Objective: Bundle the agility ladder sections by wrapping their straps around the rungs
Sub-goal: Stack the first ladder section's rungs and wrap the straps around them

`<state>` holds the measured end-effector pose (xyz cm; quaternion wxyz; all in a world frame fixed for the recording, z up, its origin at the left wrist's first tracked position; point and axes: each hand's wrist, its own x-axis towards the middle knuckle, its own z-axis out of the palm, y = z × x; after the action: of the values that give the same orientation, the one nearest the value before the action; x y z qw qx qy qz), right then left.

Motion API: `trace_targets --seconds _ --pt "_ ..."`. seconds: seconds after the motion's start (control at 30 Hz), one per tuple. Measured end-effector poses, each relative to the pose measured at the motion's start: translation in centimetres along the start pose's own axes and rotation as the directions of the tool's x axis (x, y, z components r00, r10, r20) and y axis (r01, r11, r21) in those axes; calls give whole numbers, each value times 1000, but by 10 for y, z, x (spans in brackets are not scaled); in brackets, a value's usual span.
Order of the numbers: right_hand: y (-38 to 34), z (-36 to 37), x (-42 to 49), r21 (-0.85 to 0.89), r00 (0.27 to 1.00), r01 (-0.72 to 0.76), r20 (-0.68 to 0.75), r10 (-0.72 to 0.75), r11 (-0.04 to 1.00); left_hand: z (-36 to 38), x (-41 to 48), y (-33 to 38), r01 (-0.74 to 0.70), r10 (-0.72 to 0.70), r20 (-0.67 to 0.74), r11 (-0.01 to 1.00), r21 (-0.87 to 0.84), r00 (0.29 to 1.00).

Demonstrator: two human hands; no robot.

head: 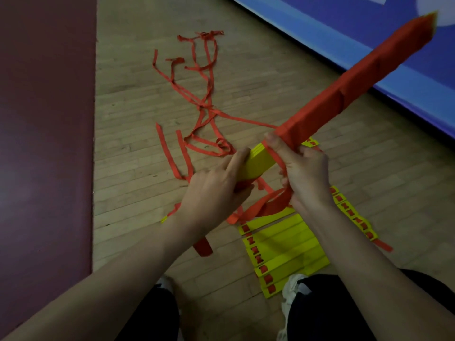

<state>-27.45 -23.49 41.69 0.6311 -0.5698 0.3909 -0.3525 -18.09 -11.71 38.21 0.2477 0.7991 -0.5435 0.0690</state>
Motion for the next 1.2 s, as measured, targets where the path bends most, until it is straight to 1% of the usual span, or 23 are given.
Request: trace_targets --seconds 0.1,0.2,0.37,0.43,0.53,0.63,0.7,0.77,0.87,0.93,1.0,1.07,1.13,1.2 --pt "-1 -1 2 19 993 -30 112 28 999 -4 2 -4 32 -32 -4 999 -33 999" --pt "-2 -4 6 42 976 -52 212 42 998 -12 6 -4 116 -117 -8 992 -49 993" --pt "-1 -7 7 9 924 -93 374 83 996 -21 10 -14 205 -206 -29 978 -46 978" --pt "-1 -7 9 -15 919 -88 386 87 996 -22 8 -15 228 -230 -14 971 -65 973" --pt "1 -7 9 -3 936 -65 348 62 998 -24 8 -16 237 -238 3 965 -112 971" --pt "5 -5 7 -19 959 -9 283 14 1000 -28 10 -16 277 -276 41 932 -234 960" --pt "6 -2 5 -10 967 0 254 2 1000 -32 12 -13 337 -323 103 861 -380 941" --pt "5 0 4 28 970 -26 243 18 999 -38 13 -8 397 -354 188 739 -544 916" --pt "1 -1 5 58 966 -64 254 47 996 -47 14 -4 428 -326 286 564 -706 901" --pt "-1 -2 6 94 952 -73 304 41 993 -50 13 -5 432 -268 342 460 -776 901" --pt "-2 -2 8 182 920 -112 391 33 977 -51 12 -7 443 -179 406 380 -812 896" --pt "0 -3 10 264 867 -182 498 28 947 -51 9 -7 453 -68 455 308 -837 888" --pt "1 -5 9 302 798 -233 603 4 925 -48 8 -7 454 43 475 230 -861 879" --pt "-4 -6 4 302 779 -233 626 -8 924 -42 8 -8 508 81 517 113 -854 852"
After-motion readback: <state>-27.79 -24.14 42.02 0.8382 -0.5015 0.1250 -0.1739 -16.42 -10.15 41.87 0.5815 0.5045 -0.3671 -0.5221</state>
